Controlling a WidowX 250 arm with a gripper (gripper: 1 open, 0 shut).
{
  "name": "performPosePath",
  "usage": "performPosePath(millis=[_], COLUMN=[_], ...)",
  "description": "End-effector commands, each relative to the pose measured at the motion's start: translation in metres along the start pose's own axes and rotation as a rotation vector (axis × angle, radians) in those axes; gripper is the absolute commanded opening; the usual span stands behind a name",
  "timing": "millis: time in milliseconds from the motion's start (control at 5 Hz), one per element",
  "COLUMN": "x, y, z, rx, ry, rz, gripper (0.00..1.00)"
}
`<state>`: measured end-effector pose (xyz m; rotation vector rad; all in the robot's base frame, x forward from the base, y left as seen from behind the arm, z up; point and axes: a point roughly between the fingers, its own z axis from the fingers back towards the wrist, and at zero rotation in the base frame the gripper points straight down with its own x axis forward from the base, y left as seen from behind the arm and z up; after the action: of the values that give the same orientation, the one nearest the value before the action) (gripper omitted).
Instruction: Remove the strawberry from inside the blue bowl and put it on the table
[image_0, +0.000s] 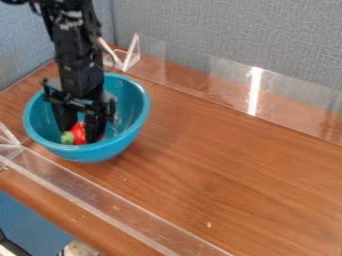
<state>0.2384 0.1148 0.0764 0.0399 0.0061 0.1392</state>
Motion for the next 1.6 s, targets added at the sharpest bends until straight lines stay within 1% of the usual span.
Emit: performPosePath(millis=[0, 200, 400, 600, 1000, 1400], x=[0.009, 0.010, 0.015, 0.023, 0.037, 0.046], y=[-0.002, -0.008, -0.006, -0.007, -0.033, -0.056], z=[0.037, 0.053, 0.066, 0.069, 0.060, 0.064], rx=[0.022, 0.029, 0.041, 0.047, 0.054, 0.061], ry=[-0.087, -0.098, -0.118, -0.121, -0.114, -0.117], rz=[0.040, 0.064, 0.096, 0.120, 0.115, 0.102], gripper=[0.00, 0.00, 0.00, 0.00, 0.00, 0.00])
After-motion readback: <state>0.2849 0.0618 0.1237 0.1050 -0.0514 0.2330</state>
